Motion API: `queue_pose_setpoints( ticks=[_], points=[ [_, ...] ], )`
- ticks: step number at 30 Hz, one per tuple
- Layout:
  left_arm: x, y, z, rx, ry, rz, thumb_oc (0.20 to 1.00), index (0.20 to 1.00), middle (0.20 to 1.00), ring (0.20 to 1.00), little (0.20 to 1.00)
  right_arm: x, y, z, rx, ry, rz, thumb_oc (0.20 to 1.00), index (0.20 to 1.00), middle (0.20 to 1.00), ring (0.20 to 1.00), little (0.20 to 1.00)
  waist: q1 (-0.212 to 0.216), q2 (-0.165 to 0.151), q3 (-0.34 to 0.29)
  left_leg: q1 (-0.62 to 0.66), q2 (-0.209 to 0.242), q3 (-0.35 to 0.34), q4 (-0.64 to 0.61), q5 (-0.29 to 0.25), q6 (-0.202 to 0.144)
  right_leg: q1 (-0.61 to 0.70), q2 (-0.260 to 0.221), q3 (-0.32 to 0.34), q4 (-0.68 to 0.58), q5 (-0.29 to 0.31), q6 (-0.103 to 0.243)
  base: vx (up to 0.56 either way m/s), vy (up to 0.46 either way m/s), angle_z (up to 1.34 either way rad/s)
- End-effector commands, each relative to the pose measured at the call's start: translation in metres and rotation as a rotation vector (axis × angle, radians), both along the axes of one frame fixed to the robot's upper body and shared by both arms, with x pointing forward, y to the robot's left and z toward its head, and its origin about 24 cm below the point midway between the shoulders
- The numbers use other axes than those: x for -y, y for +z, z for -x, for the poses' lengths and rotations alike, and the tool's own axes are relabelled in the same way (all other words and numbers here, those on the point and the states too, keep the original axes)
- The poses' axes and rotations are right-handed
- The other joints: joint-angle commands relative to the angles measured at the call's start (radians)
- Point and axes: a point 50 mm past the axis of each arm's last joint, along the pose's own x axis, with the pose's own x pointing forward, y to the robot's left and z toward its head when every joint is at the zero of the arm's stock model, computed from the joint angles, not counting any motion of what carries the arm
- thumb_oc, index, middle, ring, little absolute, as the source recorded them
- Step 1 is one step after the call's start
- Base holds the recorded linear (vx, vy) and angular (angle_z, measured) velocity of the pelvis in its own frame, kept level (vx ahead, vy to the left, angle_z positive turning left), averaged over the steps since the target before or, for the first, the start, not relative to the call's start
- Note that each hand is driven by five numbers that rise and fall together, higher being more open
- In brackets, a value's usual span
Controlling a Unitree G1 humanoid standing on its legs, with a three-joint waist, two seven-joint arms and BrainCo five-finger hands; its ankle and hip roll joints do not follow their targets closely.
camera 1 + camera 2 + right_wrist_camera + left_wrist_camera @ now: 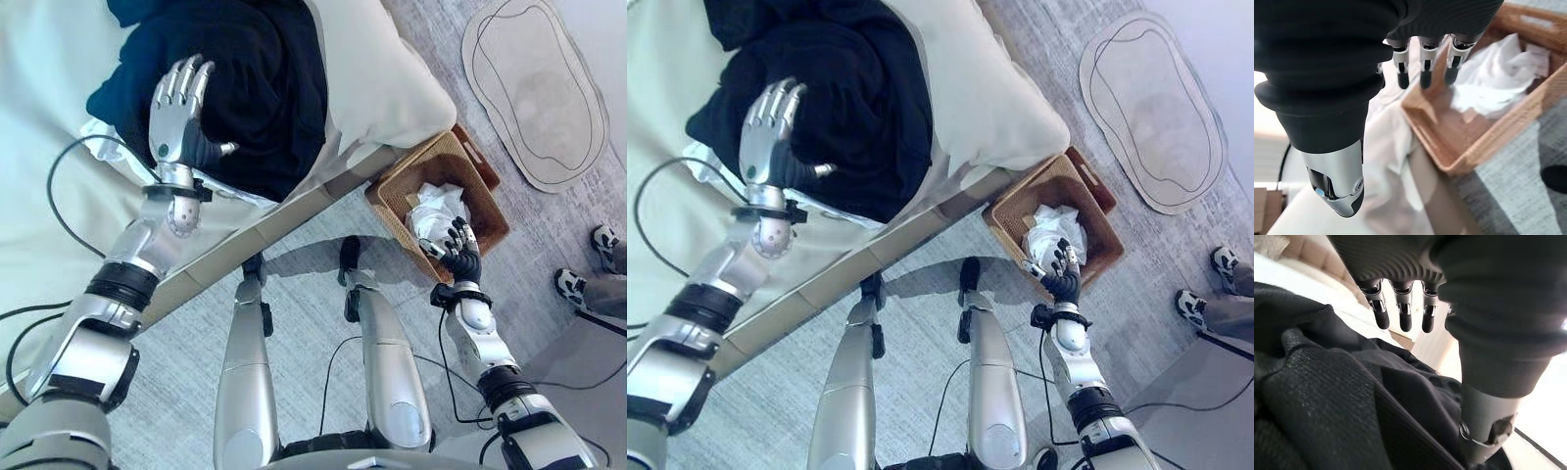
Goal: Pick up clothes into the bucket
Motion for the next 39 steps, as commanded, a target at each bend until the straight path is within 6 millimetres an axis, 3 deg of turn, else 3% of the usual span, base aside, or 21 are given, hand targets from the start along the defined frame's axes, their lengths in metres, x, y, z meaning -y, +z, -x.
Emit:
queue_pose_setpoints(
  ticks=[1, 3, 7, 8, 9, 10, 28, 34, 39],
  points=[
    [-0.014, 0.036, 0.001, 0.142, 0.107, -0.088, 1.000, 1.000, 1.000, 1.000, 1.000, 0.013, 0.022, 0.002, 0.129, -0.030, -0.007, 1.000, 1.000, 1.000, 1.000, 1.000, -0.017, -0.019, -0.018, -0.074, -0.009, 0.028, 0.145, -0.094, 0.021, -0.017, -0.051, 0.024, -0.086, 0.086, 0.065, 0.00, 0.000, 0.00],
    [-0.019, 0.044, -0.002, 0.148, 0.152, -0.119, 1.000, 1.000, 1.000, 1.000, 1.000, 0.013, 0.023, 0.001, 0.132, -0.029, -0.010, 1.000, 1.000, 1.000, 1.000, 1.000, -0.023, -0.016, -0.018, -0.098, -0.011, 0.031, 0.157, -0.096, 0.021, -0.039, -0.053, 0.029, -0.078, 0.086, 0.065, 0.00, 0.000, 0.00],
    [-0.027, 0.041, -0.011, 0.061, 0.229, -0.167, 1.000, 1.000, 1.000, 1.000, 1.000, 0.011, 0.025, -0.002, 0.133, -0.016, -0.001, 1.000, 1.000, 1.000, 1.000, 1.000, -0.033, -0.016, -0.018, -0.120, -0.011, 0.039, 0.182, -0.103, 0.024, -0.062, -0.053, 0.035, -0.061, 0.084, 0.066, 0.00, 0.003, -0.01],
    [-0.030, 0.036, -0.015, 0.021, 0.250, -0.168, 0.915, 0.915, 0.915, 0.915, 0.915, 0.011, 0.026, -0.003, 0.135, -0.014, -0.001, 1.000, 1.000, 1.000, 1.000, 1.000, -0.034, -0.017, -0.018, -0.123, -0.012, 0.039, 0.185, -0.106, 0.025, -0.067, -0.051, 0.036, -0.058, 0.084, 0.066, 0.00, 0.000, 0.00],
    [-0.030, 0.034, -0.016, -0.004, 0.254, -0.174, 0.520, 0.520, 0.520, 0.520, 0.520, 0.011, 0.026, -0.003, 0.136, -0.015, -0.001, 1.000, 1.000, 1.000, 1.000, 1.000, -0.036, -0.016, -0.018, -0.123, -0.012, 0.041, 0.186, -0.107, 0.027, -0.070, -0.051, 0.037, -0.056, 0.083, 0.065, 0.00, 0.000, 0.00],
    [-0.030, 0.033, -0.018, -0.020, 0.258, -0.173, 0.200, 0.200, 0.200, 0.200, 0.200, 0.010, 0.027, -0.004, 0.134, -0.014, 0.001, 1.000, 1.000, 1.000, 1.000, 1.000, -0.037, -0.015, -0.018, -0.122, -0.012, 0.044, 0.186, -0.107, 0.027, -0.071, -0.051, 0.039, -0.055, 0.084, 0.066, 0.00, 0.000, 0.00],
    [-0.019, -0.002, -0.013, -0.113, 0.168, -0.156, 0.200, 0.200, 0.200, 0.200, 0.200, 0.012, 0.027, -0.007, 0.131, -0.032, 0.007, 1.000, 1.000, 1.000, 1.000, 1.000, -0.014, 0.000, -0.037, 0.025, -0.015, 0.047, 0.070, -0.075, 0.016, 0.063, -0.053, 0.024, -0.132, 0.093, 0.060, 0.00, 0.001, -0.02],
    [-0.014, -0.020, -0.007, -0.148, 0.113, -0.114, 0.200, 0.200, 0.200, 0.200, 0.200, 0.015, 0.020, -0.004, 0.095, -0.048, 0.011, 1.000, 1.000, 1.000, 1.000, 1.000, 0.001, 0.006, -0.054, 0.125, -0.011, 0.052, 0.014, -0.067, 0.012, 0.159, -0.052, 0.012, -0.172, 0.098, 0.063, 0.03, -0.011, -0.01],
    [-0.008, -0.034, 0.005, -0.176, 0.024, -0.084, 0.200, 0.200, 0.200, 0.200, 0.200, 0.023, 0.006, 0.005, 0.031, -0.078, 0.034, 1.000, 1.000, 1.000, 1.000, 1.000, 0.017, 0.015, -0.108, 0.260, -0.008, 0.051, -0.067, -0.056, 0.006, 0.297, -0.054, -0.002, -0.234, 0.100, 0.069, 0.10, -0.029, 0.03]
  ],
)
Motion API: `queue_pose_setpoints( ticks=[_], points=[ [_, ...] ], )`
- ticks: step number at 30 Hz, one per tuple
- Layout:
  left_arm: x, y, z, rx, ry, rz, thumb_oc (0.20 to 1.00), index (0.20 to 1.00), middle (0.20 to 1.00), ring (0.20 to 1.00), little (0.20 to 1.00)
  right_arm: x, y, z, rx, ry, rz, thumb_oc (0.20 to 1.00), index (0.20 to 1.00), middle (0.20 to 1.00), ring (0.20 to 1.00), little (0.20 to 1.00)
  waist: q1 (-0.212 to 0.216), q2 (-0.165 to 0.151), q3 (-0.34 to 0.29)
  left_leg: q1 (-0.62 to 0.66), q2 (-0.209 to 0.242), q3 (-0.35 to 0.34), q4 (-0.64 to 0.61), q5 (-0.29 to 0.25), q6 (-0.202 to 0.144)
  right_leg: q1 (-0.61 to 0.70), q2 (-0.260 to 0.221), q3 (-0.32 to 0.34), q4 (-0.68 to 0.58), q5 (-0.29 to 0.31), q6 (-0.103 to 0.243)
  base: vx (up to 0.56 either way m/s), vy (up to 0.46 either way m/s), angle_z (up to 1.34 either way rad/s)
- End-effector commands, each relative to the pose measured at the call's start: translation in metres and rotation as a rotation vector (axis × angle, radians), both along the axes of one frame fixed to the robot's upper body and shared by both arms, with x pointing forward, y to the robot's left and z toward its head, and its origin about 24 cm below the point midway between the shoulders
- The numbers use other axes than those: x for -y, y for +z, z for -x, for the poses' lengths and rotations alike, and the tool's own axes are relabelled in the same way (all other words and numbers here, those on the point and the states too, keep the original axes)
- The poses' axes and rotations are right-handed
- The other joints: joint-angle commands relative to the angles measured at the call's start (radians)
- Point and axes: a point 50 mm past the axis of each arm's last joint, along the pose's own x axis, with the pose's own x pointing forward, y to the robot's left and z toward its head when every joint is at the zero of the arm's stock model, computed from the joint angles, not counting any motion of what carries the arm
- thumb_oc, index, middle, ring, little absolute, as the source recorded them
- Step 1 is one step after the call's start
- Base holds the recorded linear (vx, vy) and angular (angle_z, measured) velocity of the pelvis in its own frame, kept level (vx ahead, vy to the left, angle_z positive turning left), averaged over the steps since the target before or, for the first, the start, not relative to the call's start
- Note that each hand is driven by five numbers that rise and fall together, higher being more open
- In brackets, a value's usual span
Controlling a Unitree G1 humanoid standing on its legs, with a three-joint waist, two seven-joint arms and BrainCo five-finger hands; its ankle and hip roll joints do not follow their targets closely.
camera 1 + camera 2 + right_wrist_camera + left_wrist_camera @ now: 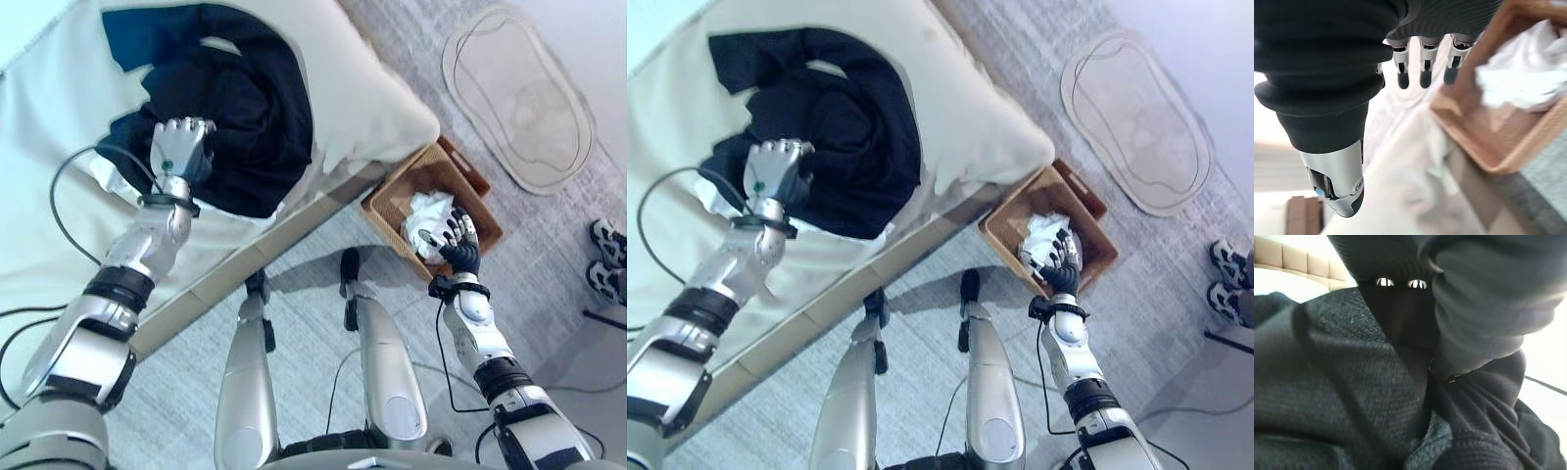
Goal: Pick up clothes into the bucket
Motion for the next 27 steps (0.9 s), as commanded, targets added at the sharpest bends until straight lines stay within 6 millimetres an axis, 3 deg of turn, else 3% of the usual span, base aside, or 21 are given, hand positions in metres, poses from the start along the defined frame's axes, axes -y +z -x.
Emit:
queue_pose_setpoints(
  ticks=[1, 8, 14, 20, 22, 25, 27],
  points=[
    [0.004, 0.014, 0.006, 0.072, -0.070, 0.050, 0.200, 0.200, 0.200, 0.200, 0.200, 0.025, -0.004, 0.013, -0.010, -0.084, 0.036, 1.000, 1.000, 1.000, 1.000, 1.000, 0.023, 0.012, -0.111, -0.003, -0.006, 0.012, 0.071, -0.073, -0.003, 0.078, -0.050, -0.015, -0.150, 0.097, 0.070, 0.11, -0.031, 0.03],
    [0.009, 0.015, 0.021, 0.075, -0.156, 0.101, 0.200, 0.200, 0.200, 0.200, 0.200, 0.027, -0.017, 0.024, -0.067, -0.065, 0.052, 1.000, 1.000, 1.000, 1.000, 1.000, 0.036, 0.023, -0.175, 0.111, 0.000, 0.002, -0.005, -0.055, -0.006, 0.196, -0.042, -0.033, -0.218, 0.104, 0.071, 0.10, -0.027, 0.07],
    [0.019, 0.033, 0.039, 0.142, -0.275, 0.160, 0.200, 0.200, 0.200, 0.200, 0.200, 0.012, -0.022, 0.030, -0.094, 0.041, 0.101, 1.000, 1.000, 1.000, 1.000, 1.000, 0.053, 0.035, -0.249, 0.225, 0.010, 0.005, -0.094, -0.034, -0.013, 0.302, -0.022, -0.052, -0.282, 0.110, 0.073, 0.11, -0.007, 0.09],
    [0.037, 0.051, 0.052, 0.176, -0.426, 0.182, 0.200, 0.200, 0.200, 0.200, 0.200, -0.011, 0.001, 0.024, -0.032, 0.279, 0.413, 1.000, 1.000, 1.000, 1.000, 1.000, 0.063, 0.040, -0.295, 0.298, 0.007, 0.000, -0.109, -0.044, -0.010, 0.371, -0.015, -0.064, -0.279, 0.086, 0.073, 0.08, 0.002, 0.08],
    [0.046, 0.056, 0.057, 0.172, -0.503, 0.205, 0.200, 0.200, 0.200, 0.200, 0.200, -0.028, 0.020, 0.019, 0.048, 0.399, 0.534, 1.000, 1.000, 1.000, 1.000, 1.000, 0.070, 0.041, -0.313, 0.331, 0.012, 0.000, -0.121, -0.054, -0.011, 0.400, -0.007, -0.065, -0.286, 0.076, 0.075, 0.08, -0.006, 0.04],
    [0.051, 0.056, 0.061, 0.143, -0.558, 0.234, 0.200, 0.200, 0.200, 0.200, 0.200, -0.035, 0.026, 0.015, 0.076, 0.432, 0.585, 1.000, 1.000, 1.000, 1.000, 1.000, 0.073, 0.041, -0.332, 0.349, 0.007, 0.003, -0.135, -0.048, -0.009, 0.418, -0.009, -0.069, -0.299, 0.081, 0.077, 0.06, 0.011, 0.00],
    [0.064, 0.054, 0.069, 0.117, -0.657, 0.308, 0.200, 0.200, 0.200, 0.200, 0.200, -0.057, 0.046, 0.007, 0.174, 0.490, 0.644, 1.000, 1.000, 1.000, 1.000, 1.000, 0.085, 0.045, -0.357, 0.380, 0.008, 0.008, -0.148, -0.051, -0.006, 0.445, -0.009, -0.071, -0.309, 0.078, 0.079, 0.07, 0.026, -0.02]
  ],
)
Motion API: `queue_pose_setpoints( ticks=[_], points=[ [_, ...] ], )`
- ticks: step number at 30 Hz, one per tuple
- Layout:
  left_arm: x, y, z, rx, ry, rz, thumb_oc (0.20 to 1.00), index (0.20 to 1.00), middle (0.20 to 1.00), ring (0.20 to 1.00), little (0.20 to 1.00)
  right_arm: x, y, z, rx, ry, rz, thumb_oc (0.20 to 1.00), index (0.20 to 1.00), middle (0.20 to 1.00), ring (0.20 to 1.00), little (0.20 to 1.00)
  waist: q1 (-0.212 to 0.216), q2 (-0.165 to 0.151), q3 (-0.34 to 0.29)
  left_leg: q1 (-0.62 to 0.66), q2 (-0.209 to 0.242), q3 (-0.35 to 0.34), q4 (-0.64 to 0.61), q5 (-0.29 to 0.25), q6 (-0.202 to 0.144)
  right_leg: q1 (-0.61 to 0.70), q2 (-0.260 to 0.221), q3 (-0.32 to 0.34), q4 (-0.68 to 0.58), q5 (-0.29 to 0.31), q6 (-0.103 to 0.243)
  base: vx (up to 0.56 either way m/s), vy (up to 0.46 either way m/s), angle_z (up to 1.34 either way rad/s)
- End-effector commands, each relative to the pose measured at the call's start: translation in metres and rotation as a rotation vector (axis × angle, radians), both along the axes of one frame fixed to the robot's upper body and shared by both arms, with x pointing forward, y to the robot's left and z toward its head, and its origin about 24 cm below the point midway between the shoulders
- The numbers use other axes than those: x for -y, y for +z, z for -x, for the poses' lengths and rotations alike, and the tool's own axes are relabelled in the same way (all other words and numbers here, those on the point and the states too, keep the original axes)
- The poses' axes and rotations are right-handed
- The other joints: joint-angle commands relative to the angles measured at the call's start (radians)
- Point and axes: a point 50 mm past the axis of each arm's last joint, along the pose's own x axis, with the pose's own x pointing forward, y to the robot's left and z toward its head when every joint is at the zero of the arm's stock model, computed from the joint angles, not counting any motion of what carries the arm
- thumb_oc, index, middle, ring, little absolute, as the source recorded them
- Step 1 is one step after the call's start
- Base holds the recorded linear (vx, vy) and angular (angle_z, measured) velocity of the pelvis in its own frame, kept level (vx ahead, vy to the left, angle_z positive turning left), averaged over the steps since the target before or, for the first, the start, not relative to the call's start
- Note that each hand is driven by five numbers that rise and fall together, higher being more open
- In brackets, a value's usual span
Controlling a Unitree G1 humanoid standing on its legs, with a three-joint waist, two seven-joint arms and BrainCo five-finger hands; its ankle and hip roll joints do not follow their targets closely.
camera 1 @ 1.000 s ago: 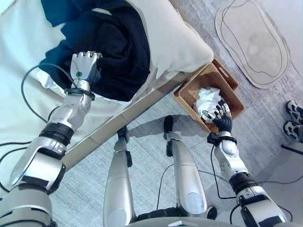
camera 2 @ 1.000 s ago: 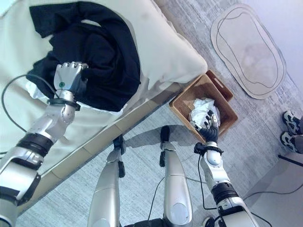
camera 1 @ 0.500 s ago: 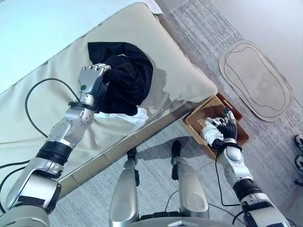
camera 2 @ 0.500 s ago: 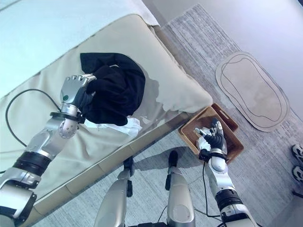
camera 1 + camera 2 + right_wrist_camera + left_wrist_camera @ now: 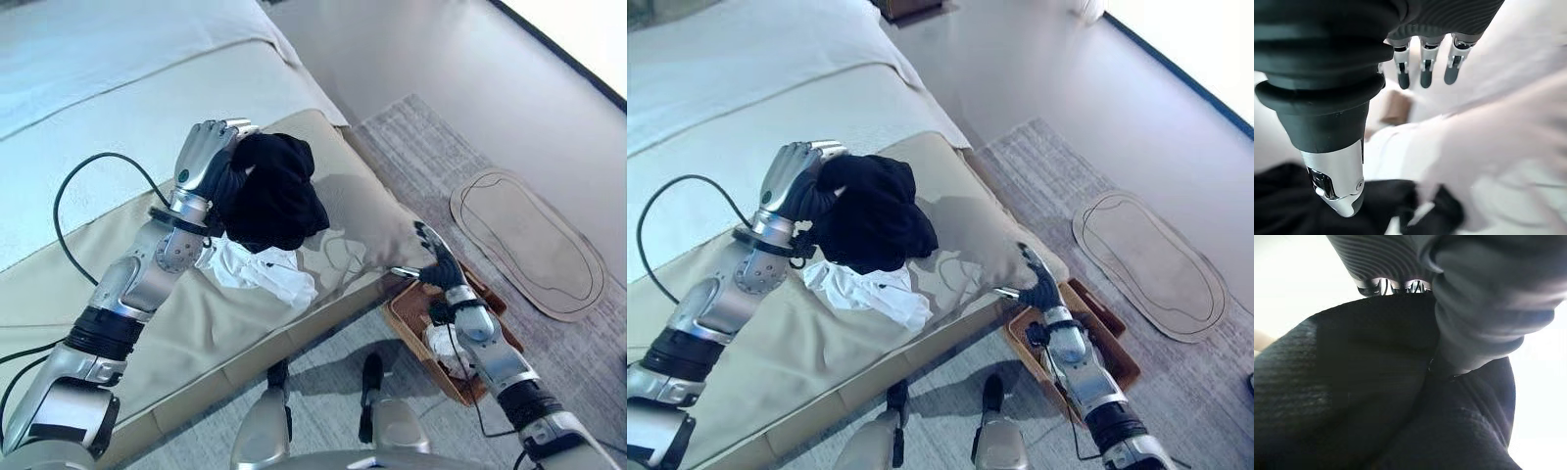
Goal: Pick up clothes into the bucket
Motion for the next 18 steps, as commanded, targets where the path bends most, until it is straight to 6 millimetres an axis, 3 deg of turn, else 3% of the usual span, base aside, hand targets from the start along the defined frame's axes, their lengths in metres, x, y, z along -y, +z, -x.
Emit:
queue_pose_setpoints(
  ticks=[1, 10, 18],
  points=[
    [0.011, 0.017, 0.012, 0.045, -0.155, 0.159, 0.200, 0.200, 0.200, 0.200, 0.200, -0.028, 0.026, -0.006, 0.139, 0.140, 0.064, 1.000, 1.000, 1.000, 1.000, 1.000, 0.014, -0.015, -0.114, 0.015, 0.006, 0.044, 0.037, -0.059, 0.010, -0.046, -0.044, 0.014, 0.063, -0.001, 0.047, 0.05, 0.022, -0.02],
    [0.042, 0.009, 0.033, -0.070, -0.425, 0.344, 0.200, 0.200, 0.200, 0.200, 0.200, -0.075, 0.045, -0.022, 0.156, 0.260, -0.064, 1.000, 1.000, 1.000, 1.000, 1.000, 0.042, -0.013, -0.159, 0.070, 0.003, 0.046, -0.004, -0.055, 0.014, 0.005, -0.049, -0.001, 0.045, -0.003, 0.048, 0.04, 0.013, 0.00],
    [0.052, 0.006, 0.041, -0.128, -0.518, 0.423, 0.200, 0.200, 0.200, 0.200, 0.200, -0.095, 0.053, -0.024, 0.147, 0.311, -0.190, 1.000, 1.000, 1.000, 1.000, 1.000, 0.048, -0.016, -0.169, 0.085, -0.007, 0.046, -0.007, -0.062, 0.023, 0.018, -0.057, -0.004, 0.044, 0.000, 0.050, 0.03, 0.010, 0.02]
  ],
)
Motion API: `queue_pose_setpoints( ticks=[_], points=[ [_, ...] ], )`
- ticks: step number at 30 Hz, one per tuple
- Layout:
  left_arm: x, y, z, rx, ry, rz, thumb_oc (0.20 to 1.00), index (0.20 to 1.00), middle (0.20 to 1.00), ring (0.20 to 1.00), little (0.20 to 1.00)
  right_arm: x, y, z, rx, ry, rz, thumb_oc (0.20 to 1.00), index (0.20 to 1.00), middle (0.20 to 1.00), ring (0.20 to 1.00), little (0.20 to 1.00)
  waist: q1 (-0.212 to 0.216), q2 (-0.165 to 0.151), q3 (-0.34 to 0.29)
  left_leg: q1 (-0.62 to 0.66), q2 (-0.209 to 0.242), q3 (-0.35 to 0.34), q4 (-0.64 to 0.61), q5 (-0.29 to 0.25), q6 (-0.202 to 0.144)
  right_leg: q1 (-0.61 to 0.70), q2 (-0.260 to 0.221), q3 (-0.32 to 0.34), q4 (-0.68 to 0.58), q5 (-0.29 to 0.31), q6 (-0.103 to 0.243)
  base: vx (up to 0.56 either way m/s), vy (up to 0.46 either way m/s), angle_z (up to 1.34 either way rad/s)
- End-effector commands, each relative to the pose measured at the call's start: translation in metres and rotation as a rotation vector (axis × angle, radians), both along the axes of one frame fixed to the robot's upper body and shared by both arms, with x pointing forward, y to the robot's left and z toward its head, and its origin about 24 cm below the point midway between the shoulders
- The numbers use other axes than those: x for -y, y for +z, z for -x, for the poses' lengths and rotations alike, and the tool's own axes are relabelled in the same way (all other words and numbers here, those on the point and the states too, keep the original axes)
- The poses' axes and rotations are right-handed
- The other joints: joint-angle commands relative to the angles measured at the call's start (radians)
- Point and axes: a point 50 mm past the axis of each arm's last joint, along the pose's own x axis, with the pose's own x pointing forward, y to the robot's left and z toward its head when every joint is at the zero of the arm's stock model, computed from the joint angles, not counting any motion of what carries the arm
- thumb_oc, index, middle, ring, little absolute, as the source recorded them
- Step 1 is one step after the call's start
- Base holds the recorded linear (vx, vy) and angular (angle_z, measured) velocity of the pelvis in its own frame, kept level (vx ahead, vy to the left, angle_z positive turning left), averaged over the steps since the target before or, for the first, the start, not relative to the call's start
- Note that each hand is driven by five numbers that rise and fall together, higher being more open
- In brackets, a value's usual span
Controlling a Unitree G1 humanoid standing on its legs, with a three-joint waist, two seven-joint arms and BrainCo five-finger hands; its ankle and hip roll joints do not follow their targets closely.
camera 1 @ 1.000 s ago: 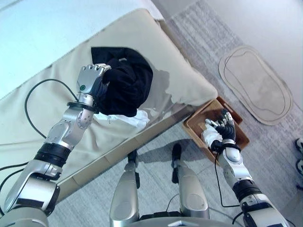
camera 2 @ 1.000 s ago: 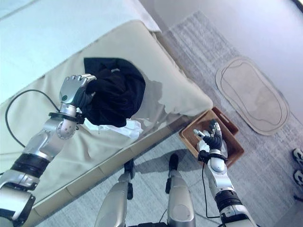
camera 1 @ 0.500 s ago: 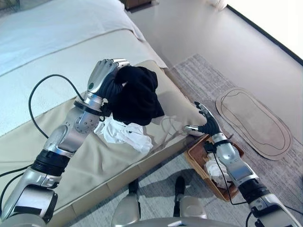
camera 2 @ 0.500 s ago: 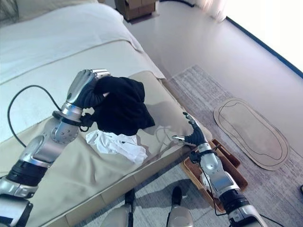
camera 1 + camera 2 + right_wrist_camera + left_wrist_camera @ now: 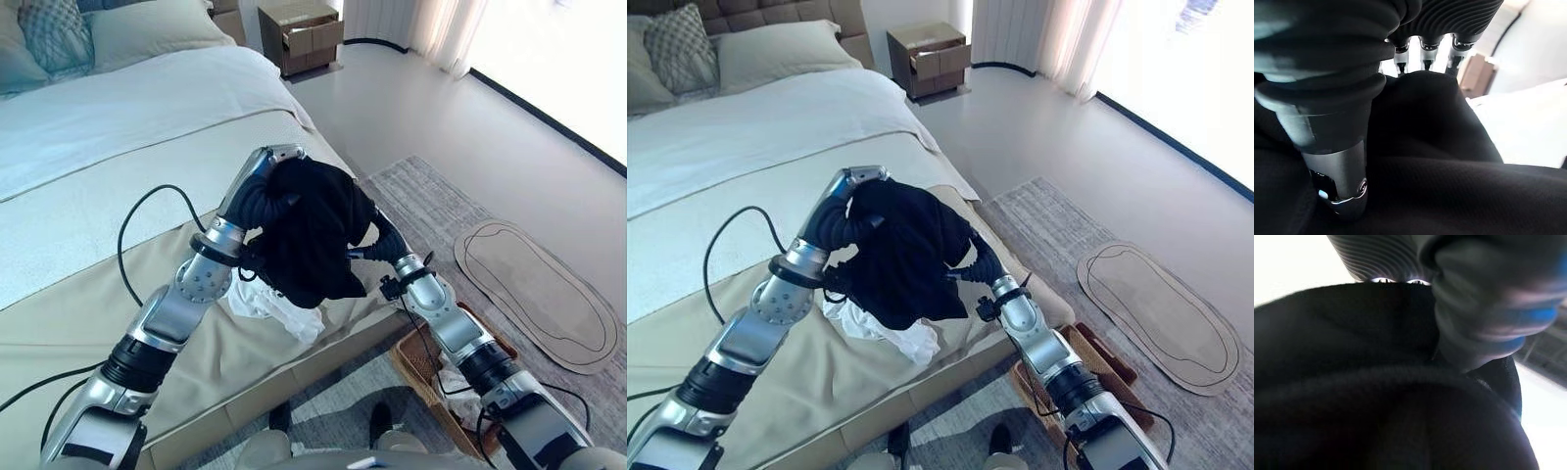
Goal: Pick up clothes into the bucket
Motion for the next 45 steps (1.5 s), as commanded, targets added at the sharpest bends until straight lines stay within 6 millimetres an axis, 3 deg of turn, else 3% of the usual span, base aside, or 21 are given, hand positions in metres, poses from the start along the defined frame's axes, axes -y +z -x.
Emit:
queue_pose_setpoints(
  ticks=[1, 6, 9, 11, 18, 28, 32, 33, 34, 35, 36, 39, 41, 45],
  points=[
    [0.010, 0.023, 0.014, 0.089, -0.129, 0.112, 0.200, 0.200, 0.200, 0.200, 0.200, -0.027, 0.025, -0.007, 0.048, 0.102, -0.125, 1.000, 1.000, 1.000, 1.000, 1.000, 0.024, -0.031, -0.055, 0.021, -0.004, 0.047, 0.029, -0.068, 0.021, -0.030, -0.056, 0.004, 0.044, 0.002, 0.050, 0.00, 0.000, 0.00],
    [0.023, 0.028, 0.016, 0.091, -0.195, 0.113, 0.200, 0.200, 0.200, 0.200, 0.200, -0.048, 0.023, -0.003, -0.014, 0.225, -0.137, 1.000, 1.000, 1.000, 1.000, 1.000, 0.030, -0.037, -0.055, 0.016, -0.005, 0.047, 0.032, -0.068, 0.022, -0.031, -0.059, 0.001, 0.043, 0.003, 0.052, 0.01, 0.001, 0.00],
    [0.029, 0.030, 0.012, 0.091, -0.204, 0.089, 0.200, 0.200, 0.200, 0.200, 0.200, -0.060, 0.033, 0.006, 0.002, 0.320, -0.152, 1.000, 1.000, 1.000, 1.000, 1.000, 0.024, -0.038, -0.058, 0.016, -0.007, 0.046, 0.033, -0.071, 0.023, -0.030, -0.062, 0.001, 0.045, 0.000, 0.053, 0.04, 0.004, 0.00],
    [0.031, 0.031, 0.012, 0.095, -0.211, 0.076, 0.200, 0.200, 0.200, 0.200, 0.200, -0.057, 0.033, 0.006, -0.009, 0.321, -0.174, 0.200, 0.200, 0.200, 0.200, 0.200, 0.022, -0.039, -0.061, 0.015, -0.009, 0.044, 0.036, -0.073, 0.025, -0.028, -0.064, -0.002, 0.047, -0.002, 0.053, 0.02, -0.002, 0.00],
    [0.032, 0.032, 0.013, 0.085, -0.228, 0.082, 0.200, 0.200, 0.200, 0.200, 0.200, -0.051, 0.031, 0.008, -0.061, 0.330, -0.255, 0.200, 0.200, 0.200, 0.200, 0.200, 0.020, -0.042, -0.072, 0.019, -0.009, 0.046, 0.039, -0.070, 0.026, -0.019, -0.066, -0.006, 0.045, -0.001, 0.053, 0.01, -0.002, 0.00],
    [0.029, 0.028, 0.008, 0.067, -0.196, 0.081, 0.200, 0.200, 0.200, 0.200, 0.200, -0.032, 0.011, 0.005, -0.152, 0.213, -0.362, 0.200, 0.200, 0.200, 0.200, 0.200, 0.018, -0.043, -0.095, 0.040, -0.001, 0.059, 0.043, -0.080, 0.025, -0.002, -0.060, -0.001, 0.035, -0.003, 0.052, 0.00, 0.000, 0.00],
    [0.022, 0.021, 0.004, 0.034, -0.157, 0.096, 0.200, 0.200, 0.200, 0.200, 0.200, -0.015, 0.007, 0.005, -0.163, 0.121, -0.457, 0.200, 0.200, 0.200, 0.200, 0.200, 0.013, -0.043, -0.099, 0.045, 0.000, 0.064, 0.048, -0.085, 0.027, -0.002, -0.057, 0.007, 0.038, -0.006, 0.050, 0.00, 0.001, -0.05],
    [0.020, 0.019, 0.004, 0.026, -0.148, 0.100, 1.000, 1.000, 1.000, 1.000, 1.000, -0.009, 0.006, 0.005, -0.157, 0.089, -0.488, 0.200, 0.200, 0.200, 0.200, 0.200, 0.011, -0.043, -0.100, 0.046, 0.000, 0.065, 0.048, -0.086, 0.027, -0.001, -0.056, 0.009, 0.038, -0.006, 0.050, 0.01, 0.004, -0.04],
    [0.020, 0.019, 0.004, 0.026, -0.148, 0.100, 1.000, 1.000, 1.000, 1.000, 1.000, -0.009, 0.006, 0.005, -0.157, 0.089, -0.488, 0.200, 0.200, 0.200, 0.200, 0.200, 0.012, -0.043, -0.100, 0.046, 0.000, 0.065, 0.048, -0.086, 0.027, -0.001, -0.056, 0.009, 0.038, -0.006, 0.050, 0.01, 0.001, -0.04],
    [0.011, 0.008, 0.002, -0.043, -0.139, 0.186, 1.000, 1.000, 1.000, 1.000, 1.000, 0.051, -0.045, 0.013, -0.287, -0.170, -0.554, 0.200, 0.200, 0.200, 0.200, 0.200, 0.005, -0.042, -0.101, 0.048, 0.000, 0.064, 0.050, -0.088, 0.027, 0.003, -0.055, 0.008, 0.039, -0.008, 0.051, 0.04, -0.003, -0.01],
    [0.010, 0.000, 0.001, -0.083, -0.138, 0.215, 1.000, 1.000, 1.000, 1.000, 1.000, 0.043, -0.037, 0.011, -0.261, -0.146, -0.598, 0.200, 0.200, 0.200, 0.200, 0.200, 0.004, -0.042, -0.102, 0.055, 0.003, 0.065, 0.049, -0.097, 0.026, 0.009, -0.052, 0.010, 0.036, -0.013, 0.052, 0.04, 0.002, 0.00],
    [-0.001, -0.025, -0.005, -0.227, -0.101, 0.343, 1.000, 1.000, 1.000, 1.000, 1.000, 0.056, -0.009, 0.017, -0.115, -0.182, -0.750, 0.200, 0.200, 0.200, 0.200, 0.200, -0.012, -0.040, -0.101, 0.061, 0.004, 0.075, 0.049, -0.101, 0.028, 0.008, -0.050, 0.020, 0.035, -0.011, 0.050, -0.01, 0.006, -0.08],
    [-0.013, -0.038, -0.001, -0.289, -0.093, 0.421, 1.000, 1.000, 1.000, 1.000, 1.000, 0.079, -0.022, 0.030, -0.115, -0.275, -0.715, 0.200, 0.200, 0.200, 0.200, 0.200, -0.017, -0.040, -0.096, 0.058, 0.003, 0.076, 0.051, -0.102, 0.029, 0.004, -0.051, 0.022, 0.036, -0.010, 0.050, 0.01, 0.007, -0.09],
    [-0.029, -0.080, 0.002, -0.453, -0.004, 0.447, 1.000, 1.000, 1.000, 1.000, 1.000, 0.108, -0.027, 0.042, -0.067, -0.421, -0.728, 0.200, 0.200, 0.200, 0.200, 0.200, -0.025, -0.040, -0.102, 0.057, 0.004, 0.080, 0.051, -0.104, 0.030, -0.001, -0.048, 0.028, 0.036, -0.010, 0.051, 0.01, 0.000, -0.03]
  ],
)
